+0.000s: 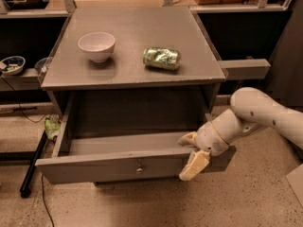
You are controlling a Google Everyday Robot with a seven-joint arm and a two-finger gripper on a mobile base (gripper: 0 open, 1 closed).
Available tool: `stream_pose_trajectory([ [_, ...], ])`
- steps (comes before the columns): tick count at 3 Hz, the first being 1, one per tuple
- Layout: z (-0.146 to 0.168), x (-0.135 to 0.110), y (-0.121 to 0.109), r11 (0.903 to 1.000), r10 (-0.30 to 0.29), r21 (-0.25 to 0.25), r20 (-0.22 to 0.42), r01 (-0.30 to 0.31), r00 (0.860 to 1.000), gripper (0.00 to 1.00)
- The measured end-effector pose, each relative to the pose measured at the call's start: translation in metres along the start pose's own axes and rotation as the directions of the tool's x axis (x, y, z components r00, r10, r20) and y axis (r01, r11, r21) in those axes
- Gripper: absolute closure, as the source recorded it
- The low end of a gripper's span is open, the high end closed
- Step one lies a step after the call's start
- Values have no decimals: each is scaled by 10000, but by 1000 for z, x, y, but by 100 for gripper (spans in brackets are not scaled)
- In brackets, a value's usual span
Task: Open top drawer
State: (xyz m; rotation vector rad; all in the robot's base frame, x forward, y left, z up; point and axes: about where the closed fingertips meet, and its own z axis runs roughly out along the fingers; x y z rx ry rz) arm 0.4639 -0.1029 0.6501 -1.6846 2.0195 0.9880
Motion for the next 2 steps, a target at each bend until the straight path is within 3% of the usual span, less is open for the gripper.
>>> stream_pose_trajectory([
  [2,0,0,0,10000,0,-2,0,0,10000,74],
])
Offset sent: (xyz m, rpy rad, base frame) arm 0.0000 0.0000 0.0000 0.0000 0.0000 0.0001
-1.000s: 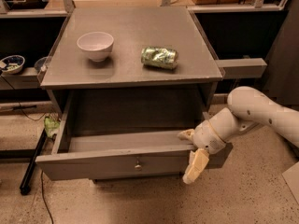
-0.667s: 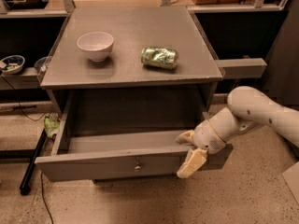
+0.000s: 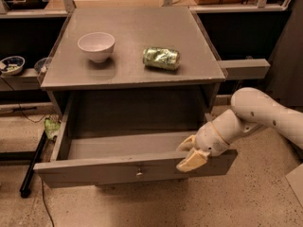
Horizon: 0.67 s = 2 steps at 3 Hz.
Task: Open top drawer
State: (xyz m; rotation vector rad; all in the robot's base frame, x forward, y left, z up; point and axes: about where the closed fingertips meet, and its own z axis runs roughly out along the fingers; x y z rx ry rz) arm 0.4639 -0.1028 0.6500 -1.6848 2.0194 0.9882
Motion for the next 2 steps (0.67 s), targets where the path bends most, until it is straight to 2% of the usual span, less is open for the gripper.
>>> stream_pose_trajectory([
  [1,0,0,0,10000,-1,-2,4,1,10000,97],
  [2,-2,-2,1,10000,-3,-7,15,3,10000,100],
])
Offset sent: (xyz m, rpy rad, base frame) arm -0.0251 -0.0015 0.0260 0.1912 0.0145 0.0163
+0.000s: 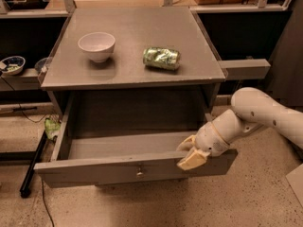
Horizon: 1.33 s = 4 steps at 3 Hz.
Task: Open top drawer
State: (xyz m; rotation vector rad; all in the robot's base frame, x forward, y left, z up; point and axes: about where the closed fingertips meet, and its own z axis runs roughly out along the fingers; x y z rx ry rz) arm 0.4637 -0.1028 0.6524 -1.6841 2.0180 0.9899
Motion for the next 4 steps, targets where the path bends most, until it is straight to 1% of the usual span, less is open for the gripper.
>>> stream_pose_trajectory([
  [1,-2,-3,11,9995,-83,-302,535,99,9985,100],
  [2,-2,-3,11,9995,-83,-302,535,99,9985,100],
  [4,-5,0,21,9990,-23,-448,815,60,9967,100],
])
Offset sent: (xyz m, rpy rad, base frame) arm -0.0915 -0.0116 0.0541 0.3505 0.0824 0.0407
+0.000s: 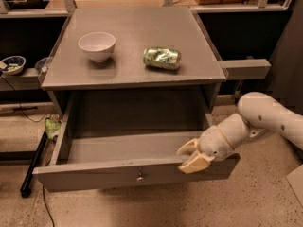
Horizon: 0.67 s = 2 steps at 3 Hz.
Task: Open top drawer
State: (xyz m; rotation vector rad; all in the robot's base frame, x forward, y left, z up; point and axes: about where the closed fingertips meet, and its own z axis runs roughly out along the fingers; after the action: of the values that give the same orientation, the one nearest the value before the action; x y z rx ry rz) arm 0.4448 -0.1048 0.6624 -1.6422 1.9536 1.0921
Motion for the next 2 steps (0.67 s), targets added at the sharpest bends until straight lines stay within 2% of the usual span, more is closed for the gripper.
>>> stream_pose_trajectory([
  [2,-2,1,9,9998,-139,-164,167,141,9998,100],
])
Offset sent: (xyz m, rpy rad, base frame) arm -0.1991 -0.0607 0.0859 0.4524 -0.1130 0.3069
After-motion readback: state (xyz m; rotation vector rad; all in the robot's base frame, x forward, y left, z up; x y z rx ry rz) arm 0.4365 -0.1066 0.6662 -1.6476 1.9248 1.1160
